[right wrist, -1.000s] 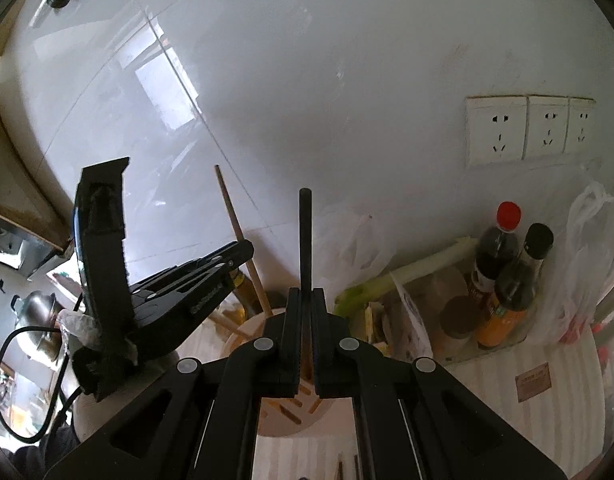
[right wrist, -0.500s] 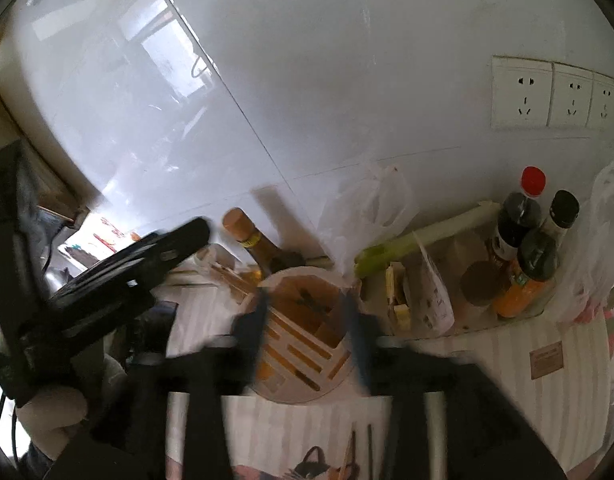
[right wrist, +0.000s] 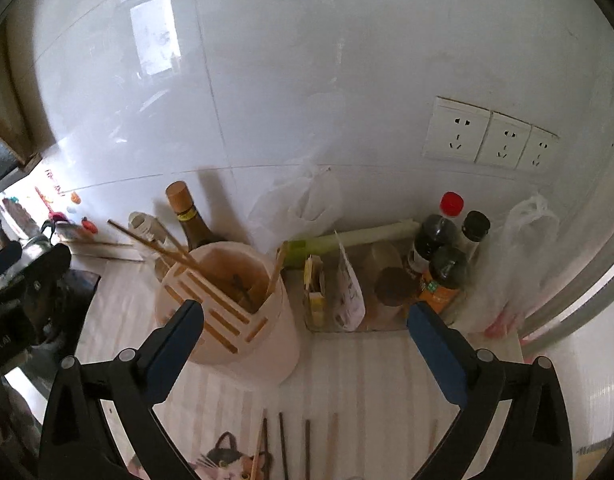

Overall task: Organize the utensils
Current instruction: 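Withdraw both open tools back toward the mat, then grasp a light wooden chopstick with the left tool while the right tool grasps another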

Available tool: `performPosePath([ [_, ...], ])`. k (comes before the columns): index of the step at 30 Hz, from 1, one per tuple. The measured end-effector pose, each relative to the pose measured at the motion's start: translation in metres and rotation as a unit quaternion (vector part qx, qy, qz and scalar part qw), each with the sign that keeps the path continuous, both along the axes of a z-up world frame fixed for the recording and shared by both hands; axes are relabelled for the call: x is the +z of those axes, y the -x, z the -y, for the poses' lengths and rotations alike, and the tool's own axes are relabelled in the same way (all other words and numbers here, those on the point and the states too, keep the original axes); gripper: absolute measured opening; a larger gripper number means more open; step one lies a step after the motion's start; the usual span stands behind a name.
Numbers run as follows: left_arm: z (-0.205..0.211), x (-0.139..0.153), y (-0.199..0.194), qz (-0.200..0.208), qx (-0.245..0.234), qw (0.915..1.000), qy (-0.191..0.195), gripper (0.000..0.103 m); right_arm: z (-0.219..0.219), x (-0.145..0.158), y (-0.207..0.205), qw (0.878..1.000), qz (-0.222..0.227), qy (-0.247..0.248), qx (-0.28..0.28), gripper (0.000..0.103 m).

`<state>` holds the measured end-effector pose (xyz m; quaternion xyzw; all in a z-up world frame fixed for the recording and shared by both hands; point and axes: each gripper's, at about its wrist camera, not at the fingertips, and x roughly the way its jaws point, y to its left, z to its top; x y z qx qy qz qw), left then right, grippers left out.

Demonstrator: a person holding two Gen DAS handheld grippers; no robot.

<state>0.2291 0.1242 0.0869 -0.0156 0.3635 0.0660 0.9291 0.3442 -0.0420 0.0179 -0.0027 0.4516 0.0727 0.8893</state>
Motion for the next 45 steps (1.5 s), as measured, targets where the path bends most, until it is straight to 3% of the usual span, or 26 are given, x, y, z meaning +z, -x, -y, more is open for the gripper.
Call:
performPosePath([
  [7, 0.013, 0.007, 0.036, -0.001, 0.020, 0.9998, 0.001, 0.103, 0.027, 0.017, 0.036, 0.998, 0.021, -0.057, 0.003, 0.103],
  [11, 0.027, -0.001, 0.062, -0.011, 0.032, 0.9994, -0.004, 0.103, 0.059, 0.010, 0.064, 0.997, 0.020, -0.079, -0.010, 0.103],
  [16, 0.050, -0.046, 0.084, -0.065, 0.038, 0.9972, -0.006, 0.103, 0.101, -0.034, 0.087, 0.996, -0.036, -0.073, -0.040, 0.103],
  [20, 0.067, -0.104, 0.087, -0.134, 0.031, 0.9904, 0.000, 0.102, 0.134, -0.089, 0.097, 0.991, -0.104, -0.061, -0.062, 0.082],
  [25, 0.086, -0.192, 0.079, -0.248, 0.003, 0.9688, 0.008, 0.078, 0.180, -0.166, 0.106, 0.975, -0.189, -0.049, -0.106, 0.076],
  [28, 0.096, -0.230, 0.073, -0.295, -0.019, 0.9551, 0.019, 0.067, 0.204, -0.205, 0.110, 0.964, -0.228, -0.046, -0.130, 0.073],
  [35, 0.121, -0.281, 0.067, -0.350, -0.055, 0.9351, 0.004, 0.055, 0.228, -0.257, 0.112, 0.947, -0.279, -0.030, -0.155, 0.068],
  [37, 0.123, -0.287, 0.067, -0.355, -0.058, 0.9330, 0.002, 0.038, 0.229, -0.267, 0.114, 0.944, -0.289, -0.025, -0.154, 0.064],
  [40, 0.126, -0.292, 0.070, -0.352, -0.069, 0.9332, 0.009, 0.007, 0.227, -0.279, 0.113, 0.942, -0.302, -0.022, -0.147, 0.050],
  [42, 0.128, -0.291, 0.073, -0.348, -0.073, 0.9346, 0.001, 0.005, 0.220, -0.288, 0.114, 0.942, -0.309, -0.025, -0.132, 0.036],
  [43, 0.127, -0.292, 0.074, -0.347, -0.068, 0.9355, 0.001, 0.005, 0.215, -0.290, 0.115, 0.944, -0.305, -0.016, -0.125, 0.035],
  [44, 0.125, -0.291, 0.075, -0.346, -0.064, 0.9361, 0.004, 0.005, 0.207, -0.289, 0.115, 0.948, -0.295, -0.006, -0.115, 0.018],
  [45, 0.120, -0.291, 0.077, -0.347, -0.055, 0.9362, 0.013, 0.004, 0.199, -0.289, 0.116, 0.950, -0.293, 0.003, -0.106, 0.010],
])
